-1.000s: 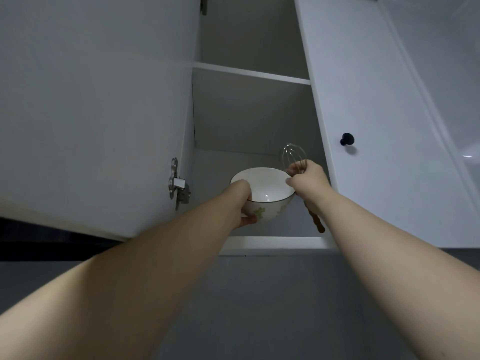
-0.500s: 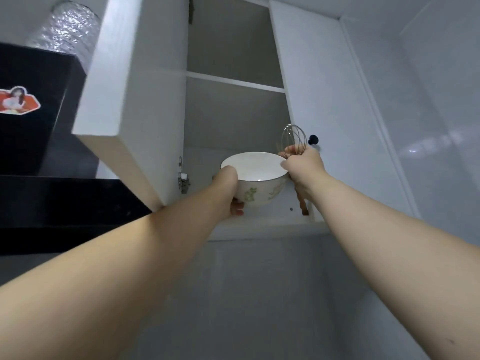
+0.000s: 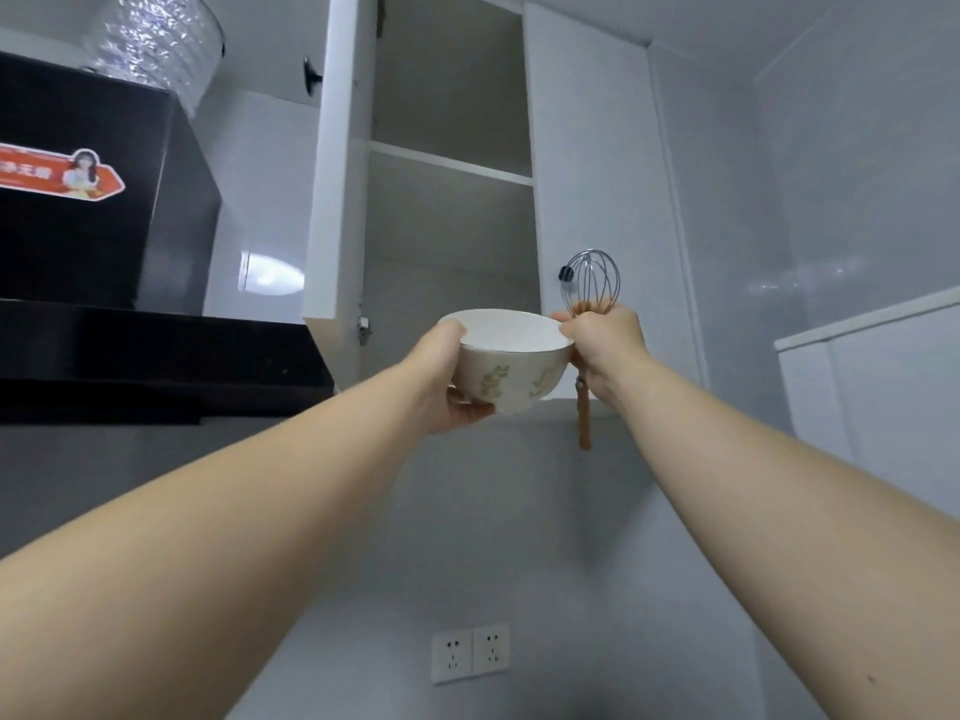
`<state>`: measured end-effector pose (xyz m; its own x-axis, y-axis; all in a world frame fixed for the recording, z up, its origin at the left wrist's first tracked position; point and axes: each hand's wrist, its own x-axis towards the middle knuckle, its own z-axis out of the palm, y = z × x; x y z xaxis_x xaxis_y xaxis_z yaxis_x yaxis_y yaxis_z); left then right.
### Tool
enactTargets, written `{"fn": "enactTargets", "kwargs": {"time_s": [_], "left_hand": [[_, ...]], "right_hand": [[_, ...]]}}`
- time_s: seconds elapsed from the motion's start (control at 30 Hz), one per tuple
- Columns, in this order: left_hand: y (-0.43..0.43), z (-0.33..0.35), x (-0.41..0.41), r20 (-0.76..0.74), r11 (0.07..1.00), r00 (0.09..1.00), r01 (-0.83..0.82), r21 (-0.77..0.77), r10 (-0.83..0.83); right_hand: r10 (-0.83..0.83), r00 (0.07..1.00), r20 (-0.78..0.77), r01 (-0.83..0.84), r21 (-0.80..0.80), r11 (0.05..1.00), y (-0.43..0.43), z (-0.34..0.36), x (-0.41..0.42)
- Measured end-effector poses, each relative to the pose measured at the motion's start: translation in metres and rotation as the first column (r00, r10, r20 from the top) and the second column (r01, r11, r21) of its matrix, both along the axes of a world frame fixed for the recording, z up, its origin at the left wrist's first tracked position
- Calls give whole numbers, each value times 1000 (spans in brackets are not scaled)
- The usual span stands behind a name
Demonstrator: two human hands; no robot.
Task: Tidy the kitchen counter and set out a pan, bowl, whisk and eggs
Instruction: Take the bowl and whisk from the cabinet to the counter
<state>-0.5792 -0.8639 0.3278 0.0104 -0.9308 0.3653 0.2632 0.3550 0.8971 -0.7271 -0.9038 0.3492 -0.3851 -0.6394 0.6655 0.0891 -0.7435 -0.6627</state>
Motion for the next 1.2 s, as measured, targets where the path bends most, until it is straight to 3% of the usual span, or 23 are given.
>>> {"fn": "enactTargets", "kwargs": {"time_s": [0.17,0.33,0.4,0.5,0.6,0.7,0.83,0.97,1.2], "left_hand": [[49,-45,-4,19,987,997,-74,143,72],[101,-100,16,59,950,985,-175,257,165],[118,-119,32,96,933,975,-218,286,199],[138,-146,61,147,904,958,-282,321,246],[150,-174,89,204,878,936,-343,335,287],[159,-200,115,238,866,924,-367,340,298],[183,-232,173,236,842,922,-378,385,306],[207,-260,245,270,808,896,-438,394,353],[254,-326,394,292,721,863,-506,474,413]], "right_hand": [[-36,978,-207,60,113,992,45,-49,-10],[-71,803,-591,224,190,956,99,-104,-1],[-104,645,-757,339,161,927,113,-123,10],[-135,212,-968,484,-16,875,136,-148,36],[-120,-128,-984,497,-169,851,154,-173,67],[-65,-305,-950,468,-209,858,171,-197,97],[-60,-419,-906,389,-239,890,198,-217,168],[-171,-535,-827,253,-351,902,224,-233,244],[-265,-637,-724,37,-372,928,257,-291,392]]}}
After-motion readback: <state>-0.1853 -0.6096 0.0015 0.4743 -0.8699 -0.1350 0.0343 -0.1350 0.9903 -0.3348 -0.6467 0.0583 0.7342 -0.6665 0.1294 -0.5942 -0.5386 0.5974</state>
